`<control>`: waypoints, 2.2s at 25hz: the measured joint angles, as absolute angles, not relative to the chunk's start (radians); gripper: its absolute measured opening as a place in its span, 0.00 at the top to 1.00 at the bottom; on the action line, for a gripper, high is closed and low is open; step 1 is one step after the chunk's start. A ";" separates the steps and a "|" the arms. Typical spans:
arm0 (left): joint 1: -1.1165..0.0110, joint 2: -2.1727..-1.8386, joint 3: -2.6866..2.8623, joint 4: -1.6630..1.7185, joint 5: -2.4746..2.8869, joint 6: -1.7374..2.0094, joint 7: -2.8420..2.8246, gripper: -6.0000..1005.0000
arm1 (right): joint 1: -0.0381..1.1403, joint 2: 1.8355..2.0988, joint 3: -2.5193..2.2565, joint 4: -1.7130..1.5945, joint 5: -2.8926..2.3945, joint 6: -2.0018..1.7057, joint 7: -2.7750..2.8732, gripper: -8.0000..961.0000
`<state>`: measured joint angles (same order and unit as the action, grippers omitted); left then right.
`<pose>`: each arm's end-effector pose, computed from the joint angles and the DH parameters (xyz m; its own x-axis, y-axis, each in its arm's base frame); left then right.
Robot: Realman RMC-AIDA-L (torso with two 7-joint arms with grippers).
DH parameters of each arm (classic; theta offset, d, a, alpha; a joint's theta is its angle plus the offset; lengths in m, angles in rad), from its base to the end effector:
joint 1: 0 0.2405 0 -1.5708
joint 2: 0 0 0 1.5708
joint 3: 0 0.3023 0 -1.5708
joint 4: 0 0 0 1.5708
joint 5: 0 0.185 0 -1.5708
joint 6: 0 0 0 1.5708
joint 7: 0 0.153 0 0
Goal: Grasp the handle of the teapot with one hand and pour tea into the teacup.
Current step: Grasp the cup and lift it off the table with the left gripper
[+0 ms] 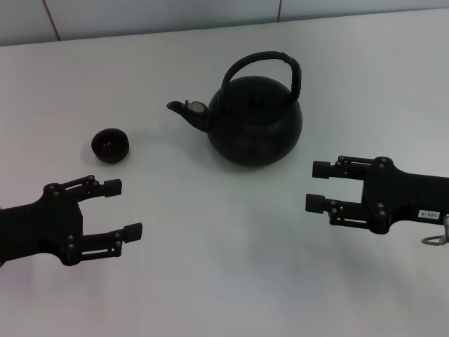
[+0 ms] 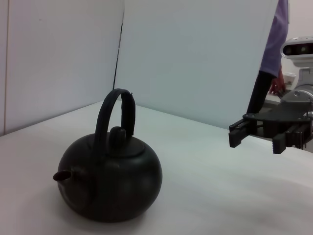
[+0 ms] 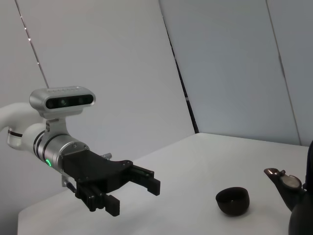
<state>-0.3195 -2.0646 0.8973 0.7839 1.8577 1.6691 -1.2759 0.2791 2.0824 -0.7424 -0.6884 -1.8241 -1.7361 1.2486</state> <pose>-0.3020 0.2695 -0.0256 0.8351 0.2553 0.4873 0.3504 -0.9297 -0.1135 0.3125 0.2524 -0.0193 0.7121 -0.3057 -0.6320 -0.4717 -0.8751 -0.1082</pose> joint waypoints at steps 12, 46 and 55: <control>-0.321 -2.065 0.897 0.784 1.858 1.669 -1.276 0.16 | 0.284 2.083 -0.733 -0.689 -1.819 -1.730 1.252 0.32; -0.395 -2.078 0.901 0.424 1.491 1.258 -0.918 0.16 | 0.338 2.082 -0.732 -0.650 -1.818 -1.731 1.245 0.32; -0.397 -2.079 0.900 0.291 1.375 1.186 -0.702 0.16 | 0.354 2.082 -0.735 -0.650 -1.818 -1.733 1.249 0.32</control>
